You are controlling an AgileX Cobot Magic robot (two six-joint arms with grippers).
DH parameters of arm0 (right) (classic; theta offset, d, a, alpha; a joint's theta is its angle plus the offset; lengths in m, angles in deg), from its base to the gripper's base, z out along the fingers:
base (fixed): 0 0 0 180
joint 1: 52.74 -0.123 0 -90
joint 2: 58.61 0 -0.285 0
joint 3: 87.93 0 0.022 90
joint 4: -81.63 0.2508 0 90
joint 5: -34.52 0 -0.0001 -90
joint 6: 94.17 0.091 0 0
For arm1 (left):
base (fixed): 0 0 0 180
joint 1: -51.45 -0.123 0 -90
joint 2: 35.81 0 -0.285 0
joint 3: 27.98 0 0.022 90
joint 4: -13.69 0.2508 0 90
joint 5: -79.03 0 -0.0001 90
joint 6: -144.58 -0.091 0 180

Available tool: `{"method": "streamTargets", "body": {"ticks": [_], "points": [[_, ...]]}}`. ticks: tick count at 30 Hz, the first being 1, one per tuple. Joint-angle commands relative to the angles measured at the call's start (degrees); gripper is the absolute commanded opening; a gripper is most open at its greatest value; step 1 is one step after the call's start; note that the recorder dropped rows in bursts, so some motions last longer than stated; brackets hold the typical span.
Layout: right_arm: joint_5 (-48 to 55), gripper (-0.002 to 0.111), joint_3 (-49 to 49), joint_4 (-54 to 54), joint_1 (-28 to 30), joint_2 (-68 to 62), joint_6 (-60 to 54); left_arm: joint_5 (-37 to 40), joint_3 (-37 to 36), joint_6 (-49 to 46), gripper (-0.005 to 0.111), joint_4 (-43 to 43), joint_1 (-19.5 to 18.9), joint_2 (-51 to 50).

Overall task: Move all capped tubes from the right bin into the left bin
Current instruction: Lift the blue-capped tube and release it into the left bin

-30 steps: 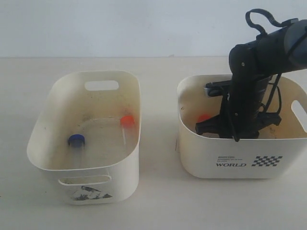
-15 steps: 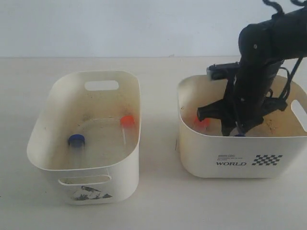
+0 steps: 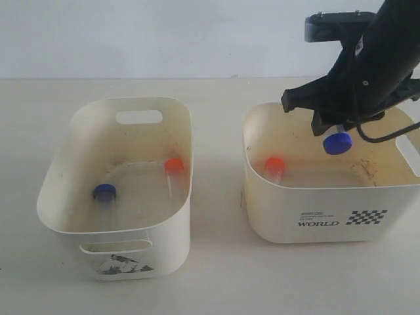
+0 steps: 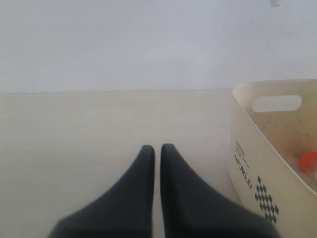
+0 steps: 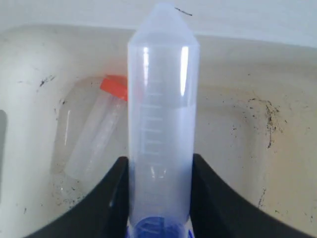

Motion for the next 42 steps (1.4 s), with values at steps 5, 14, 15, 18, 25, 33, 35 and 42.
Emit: {"method": "streamTargets", "body": {"ticks": [5,14,15,18,25,33,35,42], "points": [[-4.0,0.000,0.1,23.6,0.2,7.4,-12.9,-0.3,0.2,0.5,0.004,-0.4,0.0,0.0],[-10.8,0.000,0.1,51.1,-9.1,6.8,-30.6,-0.3,0.2,0.5,0.004,-0.4,0.0,0.0],[-12.9,0.000,0.1,51.1,-11.3,6.3,-30.8,-0.3,0.2,0.5,0.004,-0.4,0.0,0.0],[-19.6,0.000,0.1,51.1,-17.0,4.1,-30.9,-0.3,0.2,0.5,0.004,-0.4,0.0,0.0],[-24.0,0.044,0.1,51.8,-21.2,-2.5,-30.7,-0.3,0.2,0.5,0.004,-0.4,0.0,0.0],[-24.8,0.075,0.1,51.9,-21.2,-4.9,-31.0,-0.3,0.2,0.5,0.004,-0.4,0.0,0.0],[-24.5,0.066,0.2,51.5,-21.1,-4.0,-31.0,-0.3,0.2,0.5,0.004,-0.4,0.0,0.0],[-14.1,0.051,2.9,45.7,-12.9,2.3,-27.5,-0.3,0.2,0.5,0.004,-0.4,0.0,0.0]]}}
